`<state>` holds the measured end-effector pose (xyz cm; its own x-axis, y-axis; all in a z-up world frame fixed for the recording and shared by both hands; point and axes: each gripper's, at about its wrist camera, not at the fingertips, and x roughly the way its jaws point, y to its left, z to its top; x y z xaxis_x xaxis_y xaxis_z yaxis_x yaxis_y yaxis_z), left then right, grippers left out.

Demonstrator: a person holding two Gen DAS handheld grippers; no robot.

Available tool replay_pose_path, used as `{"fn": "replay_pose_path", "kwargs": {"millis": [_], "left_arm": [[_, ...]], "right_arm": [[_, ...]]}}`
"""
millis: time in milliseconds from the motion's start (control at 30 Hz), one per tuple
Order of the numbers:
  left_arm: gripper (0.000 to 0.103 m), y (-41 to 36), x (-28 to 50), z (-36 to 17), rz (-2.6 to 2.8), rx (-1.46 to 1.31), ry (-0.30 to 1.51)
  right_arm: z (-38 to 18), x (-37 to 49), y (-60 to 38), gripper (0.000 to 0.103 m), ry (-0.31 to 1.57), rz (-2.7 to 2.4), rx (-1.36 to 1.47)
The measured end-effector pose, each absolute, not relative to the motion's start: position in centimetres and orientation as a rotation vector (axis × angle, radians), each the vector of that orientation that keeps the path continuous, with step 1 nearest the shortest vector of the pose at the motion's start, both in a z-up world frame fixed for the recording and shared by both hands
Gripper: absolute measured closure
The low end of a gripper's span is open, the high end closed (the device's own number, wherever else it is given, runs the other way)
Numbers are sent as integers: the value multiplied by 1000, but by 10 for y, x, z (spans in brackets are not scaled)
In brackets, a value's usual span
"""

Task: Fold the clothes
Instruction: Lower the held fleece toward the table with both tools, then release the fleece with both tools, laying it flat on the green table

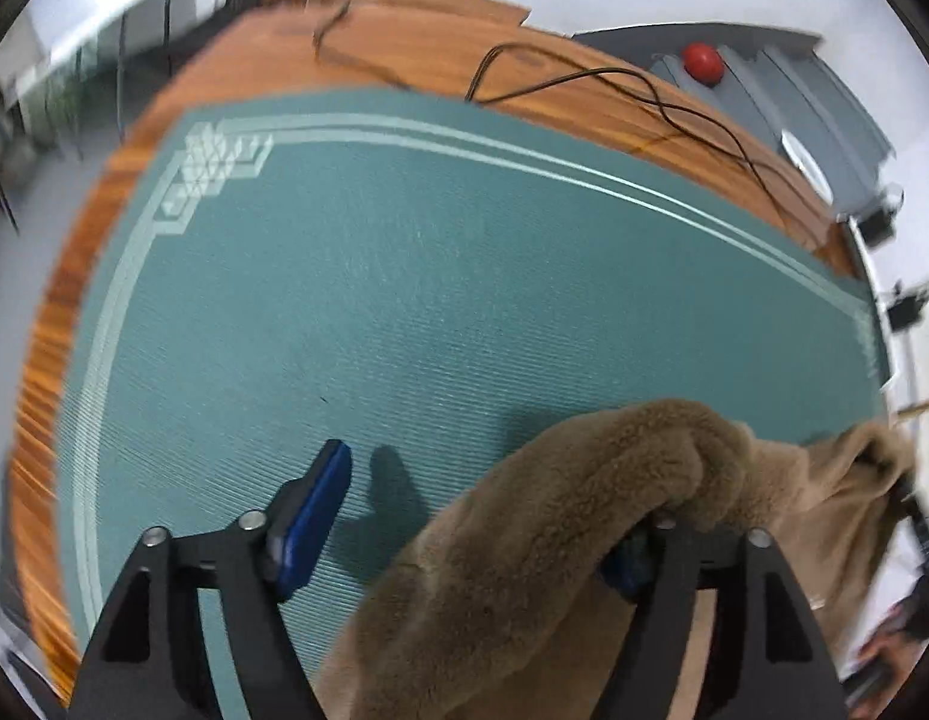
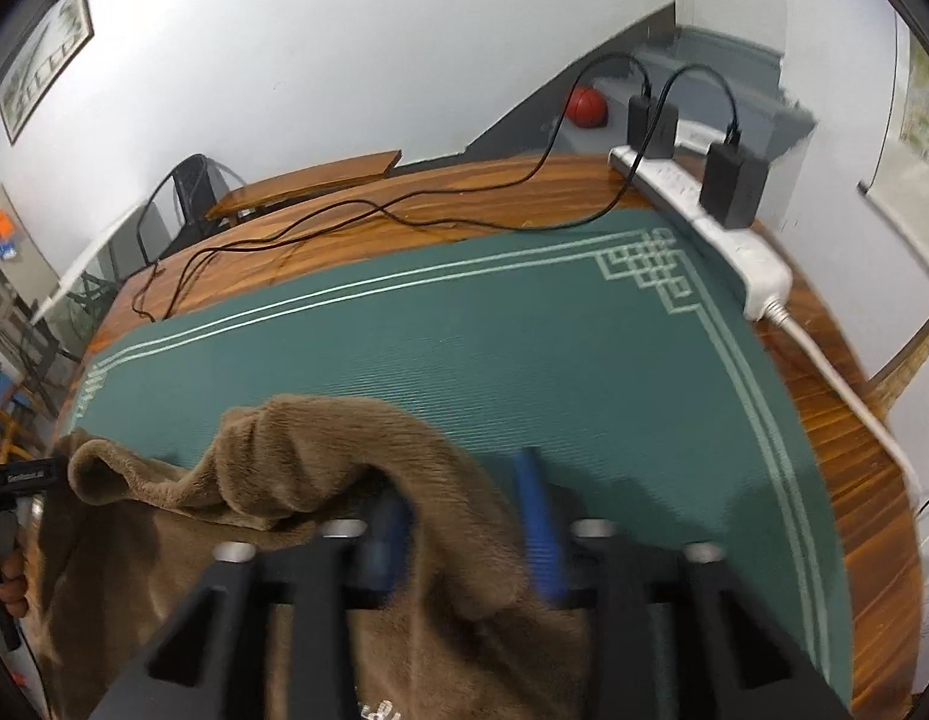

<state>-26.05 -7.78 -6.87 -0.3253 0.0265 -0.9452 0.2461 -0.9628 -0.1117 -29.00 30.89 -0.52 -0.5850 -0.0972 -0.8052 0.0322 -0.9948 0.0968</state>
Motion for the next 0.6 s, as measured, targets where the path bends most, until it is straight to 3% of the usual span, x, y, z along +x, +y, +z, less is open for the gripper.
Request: {"fn": "replay_pose_path", "kwargs": {"millis": [33, 67, 167, 267, 467, 600], "left_arm": [[25, -73, -259, -68, -2444, 1722, 317], [25, -72, -259, -68, -2456, 1718, 313], [25, -72, -258, -69, -2487, 1720, 353], [25, -87, -253, -65, -2529, 1715, 530], [25, -82, -235, -51, -2556, 1592, 349], [24, -74, -230, -45, -2570, 1530, 197]], "right_arm": [[-3, -288, 308, 22, -83, -2753, 1374], [1, -285, 306, 19, -70, -2773, 1337], [15, -271, 297, 19, -12, -2812, 1229], [15, -267, 282, 19, 94, -2770, 1219], [-20, -268, 244, 19, 257, -2570, 1337], [-45, -289, 237, 19, 219, -2505, 1422]]}}
